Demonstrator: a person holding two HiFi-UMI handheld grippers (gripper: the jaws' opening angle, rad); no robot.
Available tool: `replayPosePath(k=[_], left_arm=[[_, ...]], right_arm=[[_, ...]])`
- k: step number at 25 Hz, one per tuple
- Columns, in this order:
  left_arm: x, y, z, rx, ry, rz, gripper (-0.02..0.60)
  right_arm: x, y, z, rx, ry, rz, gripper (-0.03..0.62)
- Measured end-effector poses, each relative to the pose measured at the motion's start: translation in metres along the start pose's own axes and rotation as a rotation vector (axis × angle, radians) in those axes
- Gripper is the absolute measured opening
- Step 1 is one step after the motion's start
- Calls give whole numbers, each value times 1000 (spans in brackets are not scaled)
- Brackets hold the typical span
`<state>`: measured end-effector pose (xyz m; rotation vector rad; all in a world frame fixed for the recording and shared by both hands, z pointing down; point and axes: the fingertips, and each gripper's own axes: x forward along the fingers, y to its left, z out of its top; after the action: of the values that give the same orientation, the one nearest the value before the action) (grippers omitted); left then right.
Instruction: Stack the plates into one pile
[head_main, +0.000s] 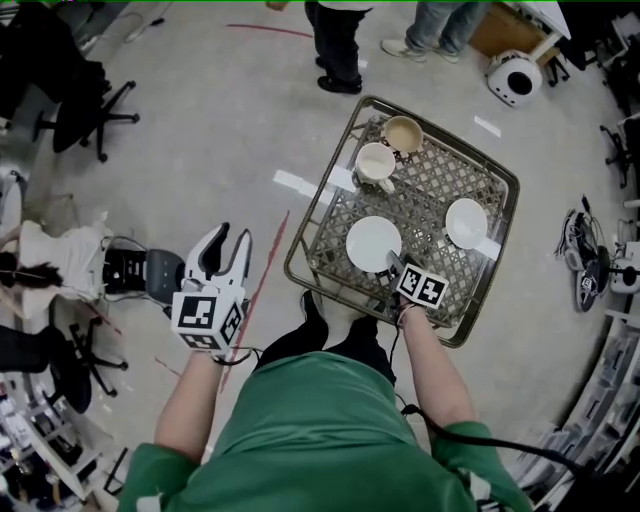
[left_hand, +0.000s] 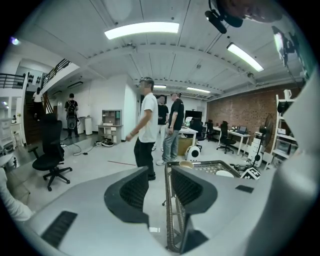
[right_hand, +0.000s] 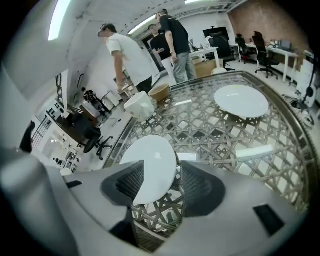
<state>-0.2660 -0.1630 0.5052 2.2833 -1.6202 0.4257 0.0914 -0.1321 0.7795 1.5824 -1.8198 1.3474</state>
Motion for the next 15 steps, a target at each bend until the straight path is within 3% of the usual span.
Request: replayPosePath(k=[15], left_arm=[[54, -99, 38, 7, -52, -113, 155]], right_arm=[[-96, -99, 61, 194, -196, -24, 222]])
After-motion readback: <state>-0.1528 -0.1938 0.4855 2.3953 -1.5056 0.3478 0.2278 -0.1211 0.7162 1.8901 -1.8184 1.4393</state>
